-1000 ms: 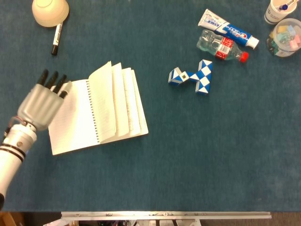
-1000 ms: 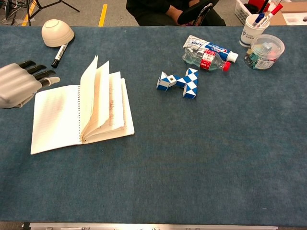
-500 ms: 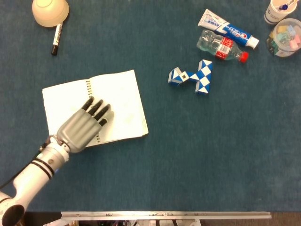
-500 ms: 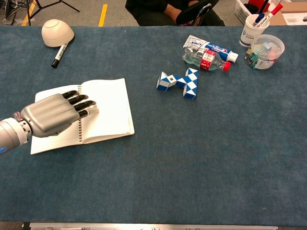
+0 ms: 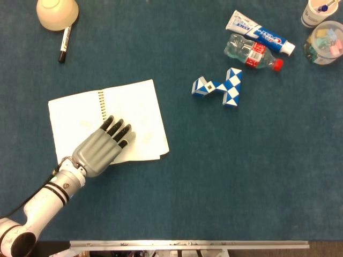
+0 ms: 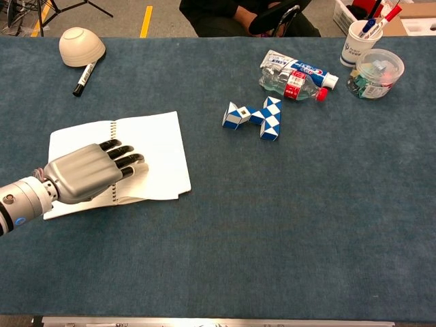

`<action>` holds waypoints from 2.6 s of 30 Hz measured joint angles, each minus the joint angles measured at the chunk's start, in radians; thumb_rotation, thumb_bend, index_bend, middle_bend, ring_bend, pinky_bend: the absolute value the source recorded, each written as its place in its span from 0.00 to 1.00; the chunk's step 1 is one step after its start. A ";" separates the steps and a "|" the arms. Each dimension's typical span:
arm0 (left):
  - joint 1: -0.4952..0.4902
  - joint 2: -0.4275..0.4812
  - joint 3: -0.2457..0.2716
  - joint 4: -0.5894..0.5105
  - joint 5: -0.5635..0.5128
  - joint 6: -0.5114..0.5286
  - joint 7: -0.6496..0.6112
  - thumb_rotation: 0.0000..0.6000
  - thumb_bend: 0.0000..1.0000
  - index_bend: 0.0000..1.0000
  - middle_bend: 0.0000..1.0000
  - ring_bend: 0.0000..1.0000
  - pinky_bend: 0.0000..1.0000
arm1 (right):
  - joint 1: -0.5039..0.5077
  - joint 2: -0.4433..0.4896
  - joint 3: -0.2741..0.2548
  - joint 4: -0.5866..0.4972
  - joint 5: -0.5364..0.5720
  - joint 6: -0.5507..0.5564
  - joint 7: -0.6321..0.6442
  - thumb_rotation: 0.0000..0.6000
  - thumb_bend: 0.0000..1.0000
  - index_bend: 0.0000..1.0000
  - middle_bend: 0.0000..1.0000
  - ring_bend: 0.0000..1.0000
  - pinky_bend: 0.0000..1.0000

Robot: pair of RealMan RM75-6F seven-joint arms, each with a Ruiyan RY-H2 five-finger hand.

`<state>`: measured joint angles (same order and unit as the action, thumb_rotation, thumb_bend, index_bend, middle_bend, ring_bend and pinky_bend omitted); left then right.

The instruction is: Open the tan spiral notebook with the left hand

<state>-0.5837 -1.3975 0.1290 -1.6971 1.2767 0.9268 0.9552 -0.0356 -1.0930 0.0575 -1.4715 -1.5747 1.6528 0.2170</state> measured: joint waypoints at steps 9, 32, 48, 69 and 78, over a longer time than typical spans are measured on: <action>0.016 0.061 0.012 -0.057 0.028 0.061 -0.021 1.00 0.64 0.05 0.05 0.00 0.09 | 0.008 -0.003 0.001 -0.003 -0.007 -0.007 -0.003 1.00 0.36 0.11 0.24 0.09 0.16; 0.101 0.103 0.088 -0.049 0.110 0.089 -0.070 1.00 0.63 0.05 0.05 0.00 0.09 | 0.011 -0.002 -0.002 -0.005 -0.014 -0.003 -0.006 1.00 0.36 0.11 0.24 0.09 0.16; 0.093 0.048 0.068 -0.050 0.104 0.062 -0.023 1.00 0.63 0.05 0.05 0.00 0.09 | 0.002 0.004 -0.001 -0.003 -0.009 0.006 0.003 1.00 0.35 0.11 0.24 0.09 0.16; 0.242 0.211 -0.048 -0.073 0.091 0.383 -0.424 1.00 0.62 0.05 0.05 0.00 0.09 | 0.032 0.020 -0.003 -0.054 -0.013 -0.045 -0.066 1.00 0.35 0.11 0.24 0.09 0.16; 0.356 0.216 -0.084 0.001 0.058 0.497 -0.647 1.00 0.61 0.04 0.05 0.00 0.09 | 0.043 0.028 -0.005 -0.079 -0.015 -0.063 -0.097 1.00 0.36 0.11 0.24 0.09 0.16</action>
<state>-0.2277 -1.1813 0.0453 -1.6957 1.3342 1.4237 0.3082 0.0079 -1.0654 0.0522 -1.5505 -1.5898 1.5899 0.1202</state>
